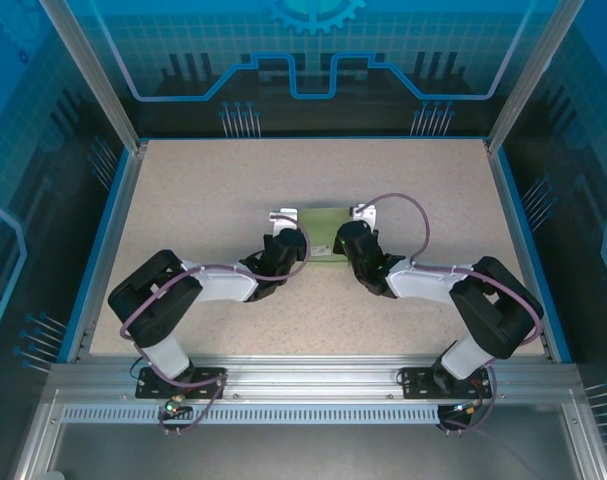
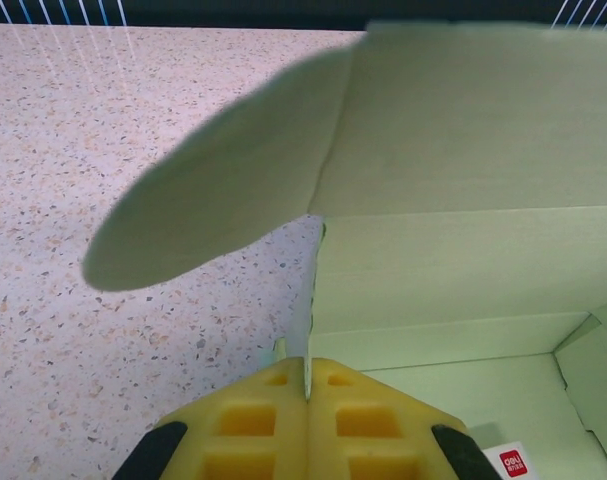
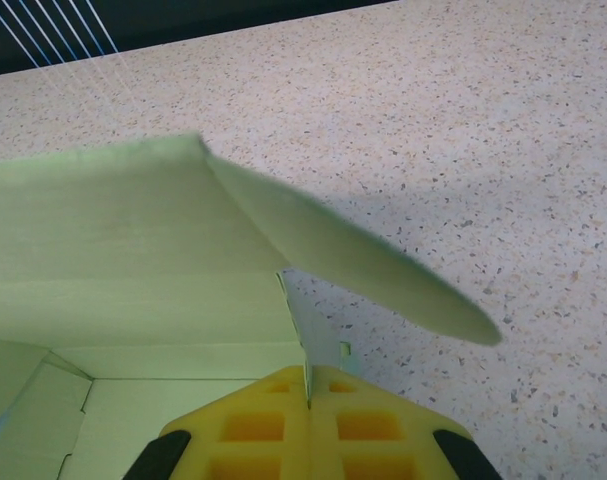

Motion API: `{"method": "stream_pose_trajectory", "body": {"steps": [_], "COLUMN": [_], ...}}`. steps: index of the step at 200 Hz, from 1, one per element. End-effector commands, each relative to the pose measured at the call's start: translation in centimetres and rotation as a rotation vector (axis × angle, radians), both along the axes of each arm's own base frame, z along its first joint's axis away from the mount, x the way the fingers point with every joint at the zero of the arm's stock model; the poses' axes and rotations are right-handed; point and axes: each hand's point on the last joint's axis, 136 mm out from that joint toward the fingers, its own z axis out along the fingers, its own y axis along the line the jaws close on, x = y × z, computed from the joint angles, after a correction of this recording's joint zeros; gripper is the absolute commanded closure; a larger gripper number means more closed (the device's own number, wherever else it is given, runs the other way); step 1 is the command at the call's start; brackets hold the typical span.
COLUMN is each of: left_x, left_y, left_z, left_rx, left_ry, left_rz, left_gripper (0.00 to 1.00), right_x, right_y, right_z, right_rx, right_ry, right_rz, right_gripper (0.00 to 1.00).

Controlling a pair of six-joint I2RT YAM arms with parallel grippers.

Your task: Fold the paper box

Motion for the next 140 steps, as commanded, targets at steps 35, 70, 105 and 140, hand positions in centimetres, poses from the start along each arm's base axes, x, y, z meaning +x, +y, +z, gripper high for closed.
{"method": "stream_pose_trajectory", "body": {"steps": [35, 70, 105, 140], "left_x": [-1.6, -2.0, -2.2, -2.5], "left_y": [-1.1, -0.8, -0.5, -0.3], "left_z": [-0.4, -0.8, -0.8, -1.4], "left_rx": [0.012, 0.023, 0.032, 0.037], "left_ry": [0.003, 0.004, 0.007, 0.008], "left_rz": [-0.067, -0.067, -0.066, -0.066], "left_gripper": [1.00, 1.00, 1.00, 1.00], "right_x": [-2.2, -3.1, -3.2, -3.5], "right_y": [1.0, 0.3, 0.2, -0.5], "right_z": [-1.6, -2.8, -2.4, -3.1], "right_rx": [0.064, 0.061, 0.074, 0.012], "right_ry": [0.069, 0.121, 0.131, 0.132], "right_rz": [-0.005, -0.046, -0.057, -0.053], "right_gripper": [0.95, 0.95, 0.95, 0.95]}}
